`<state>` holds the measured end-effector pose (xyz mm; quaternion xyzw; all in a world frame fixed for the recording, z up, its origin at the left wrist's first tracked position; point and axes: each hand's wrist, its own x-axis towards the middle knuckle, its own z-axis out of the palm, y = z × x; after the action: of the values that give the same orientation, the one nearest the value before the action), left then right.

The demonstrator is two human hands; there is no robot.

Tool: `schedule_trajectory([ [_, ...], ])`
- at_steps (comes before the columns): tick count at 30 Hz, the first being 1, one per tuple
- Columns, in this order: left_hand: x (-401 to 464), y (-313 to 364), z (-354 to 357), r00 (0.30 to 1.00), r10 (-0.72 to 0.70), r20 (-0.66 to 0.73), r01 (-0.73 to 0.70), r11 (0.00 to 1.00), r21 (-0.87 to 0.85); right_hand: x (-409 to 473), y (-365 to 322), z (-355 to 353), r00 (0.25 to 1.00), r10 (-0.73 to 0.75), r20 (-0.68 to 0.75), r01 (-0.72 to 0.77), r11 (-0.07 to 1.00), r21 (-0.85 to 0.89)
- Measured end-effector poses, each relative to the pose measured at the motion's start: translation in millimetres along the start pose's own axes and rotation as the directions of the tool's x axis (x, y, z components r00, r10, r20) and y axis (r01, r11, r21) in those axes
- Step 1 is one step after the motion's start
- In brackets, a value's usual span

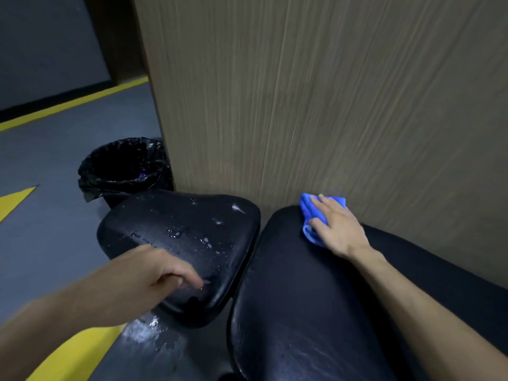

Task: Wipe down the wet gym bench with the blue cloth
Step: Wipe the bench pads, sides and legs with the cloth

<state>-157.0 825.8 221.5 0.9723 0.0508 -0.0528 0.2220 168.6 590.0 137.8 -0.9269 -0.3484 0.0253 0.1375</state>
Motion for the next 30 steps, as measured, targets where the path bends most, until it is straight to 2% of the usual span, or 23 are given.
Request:
schedule_trajectory([
  [1,1,-2,-5,1.000,-0.004,0.018,0.004,1.000,0.000,8,-3,1,0.998,0.066,0.012,-0.065,0.997,-0.035],
  [3,7,-3,-12,0.999,0.002,0.047,-0.002,1.000,0.006,11,-25,7,0.997,0.068,0.029,-0.064,0.992,-0.104],
  [5,19,-2,-17,0.999,-0.001,0.048,0.002,1.000,-0.013,-7,-56,12,0.998,-0.043,0.052,0.050,0.987,-0.153],
  [7,30,3,-17,0.998,-0.027,0.050,0.030,0.997,-0.072,-40,-74,12,0.967,-0.223,0.120,0.238,0.962,-0.135],
  [9,39,11,-12,0.997,-0.037,0.073,0.045,0.993,-0.113,-69,-66,4,0.911,-0.361,0.197,0.375,0.926,-0.037],
  [11,44,18,-6,0.995,-0.036,0.089,0.046,0.992,-0.114,-77,-31,-14,0.889,-0.397,0.226,0.405,0.914,0.016],
  [13,43,23,-1,0.996,-0.041,0.084,0.051,0.992,-0.112,-72,19,-28,0.947,-0.263,0.185,0.270,0.963,-0.014],
  [14,41,25,2,0.996,-0.044,0.082,0.053,0.992,-0.112,-70,42,-35,0.980,-0.130,0.152,0.137,0.990,-0.042],
  [16,33,25,4,0.994,-0.051,0.101,0.060,0.994,-0.096,-67,70,-40,0.983,0.144,0.118,-0.131,0.985,-0.112],
  [17,28,24,4,0.992,-0.059,0.116,0.068,0.995,-0.078,-65,70,-38,0.970,0.217,0.109,-0.200,0.969,-0.147],
  [19,17,22,2,0.988,-0.091,0.127,0.097,0.994,-0.041,-62,42,-29,0.969,0.231,0.093,-0.209,0.958,-0.195],
  [21,8,20,1,0.984,-0.126,0.125,0.128,0.992,-0.007,-69,-5,-17,0.988,0.118,0.101,-0.096,0.975,-0.203],
  [23,-3,19,3,0.980,-0.158,0.120,0.155,0.987,0.027,-88,-56,-1,0.992,-0.058,0.115,0.080,0.978,-0.194],
  [26,-21,19,7,0.976,-0.191,0.104,0.185,0.981,0.064,-132,-104,16,0.950,-0.287,0.122,0.303,0.944,-0.134],
  [30,-36,6,9,0.976,-0.209,0.055,0.194,0.961,0.195,-151,-99,23,0.922,-0.374,0.095,0.382,0.921,-0.074],
])
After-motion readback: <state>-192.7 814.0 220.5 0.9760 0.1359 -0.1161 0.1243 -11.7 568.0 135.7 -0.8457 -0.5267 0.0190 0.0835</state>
